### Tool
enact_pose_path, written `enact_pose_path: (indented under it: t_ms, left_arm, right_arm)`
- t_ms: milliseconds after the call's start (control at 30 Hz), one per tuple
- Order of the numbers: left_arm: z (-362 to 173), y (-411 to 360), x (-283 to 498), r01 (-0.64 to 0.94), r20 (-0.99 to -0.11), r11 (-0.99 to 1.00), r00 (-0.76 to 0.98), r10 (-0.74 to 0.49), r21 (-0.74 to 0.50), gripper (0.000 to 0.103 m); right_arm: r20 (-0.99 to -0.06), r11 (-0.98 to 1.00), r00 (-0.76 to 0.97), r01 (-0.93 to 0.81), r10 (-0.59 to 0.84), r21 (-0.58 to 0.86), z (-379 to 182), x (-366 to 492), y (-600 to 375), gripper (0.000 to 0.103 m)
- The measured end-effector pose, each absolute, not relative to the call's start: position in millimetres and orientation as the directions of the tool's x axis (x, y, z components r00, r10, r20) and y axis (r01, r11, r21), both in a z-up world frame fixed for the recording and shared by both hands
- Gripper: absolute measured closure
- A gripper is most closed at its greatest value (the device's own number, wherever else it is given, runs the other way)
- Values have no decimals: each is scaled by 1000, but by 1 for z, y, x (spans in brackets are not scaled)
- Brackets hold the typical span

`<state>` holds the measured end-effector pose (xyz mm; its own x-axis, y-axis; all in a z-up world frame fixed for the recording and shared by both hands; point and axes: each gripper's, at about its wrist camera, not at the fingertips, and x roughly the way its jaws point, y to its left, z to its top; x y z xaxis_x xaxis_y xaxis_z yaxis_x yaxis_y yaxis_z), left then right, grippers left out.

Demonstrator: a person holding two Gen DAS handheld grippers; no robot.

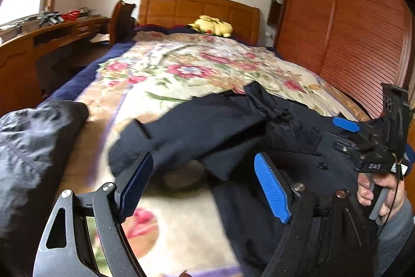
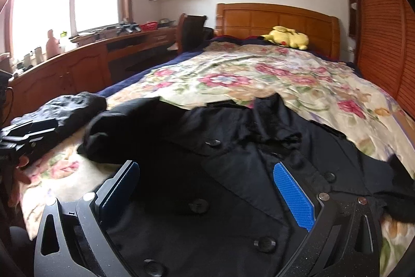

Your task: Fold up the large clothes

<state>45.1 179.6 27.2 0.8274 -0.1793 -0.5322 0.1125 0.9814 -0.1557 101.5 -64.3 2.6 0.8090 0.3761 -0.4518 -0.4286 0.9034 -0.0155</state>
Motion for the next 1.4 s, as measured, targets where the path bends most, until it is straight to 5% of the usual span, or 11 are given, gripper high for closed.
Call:
enact_pose_path:
  t_ms: [400, 600, 833, 1167, 1400]
  left_arm:
    - [14, 213, 44, 33, -540, 997, 839, -69, -76, 22]
    - [8, 221, 46, 34, -549, 996, 833, -71, -77, 22]
    - [7, 227, 43, 39, -545, 995, 834, -85, -96, 22]
    - [12, 217, 37, 53, -516, 993, 851, -101, -107, 22]
    - [19, 182, 45, 107, -487, 988, 861, -146, -107, 22]
  right_arm:
    - [-535, 768, 746, -589, 397, -252, 20, 125, 26, 14]
    - [-638, 689, 685, -650, 352, -319, 6, 150, 50, 44]
    - [-618, 722, 718, -607, 319, -332, 14, 165, 53, 90]
    - [-439, 879, 854, -411, 278, -242, 34, 131, -7, 95]
    - [-541, 927, 834, -283, 109, -248, -10, 146, -71, 95]
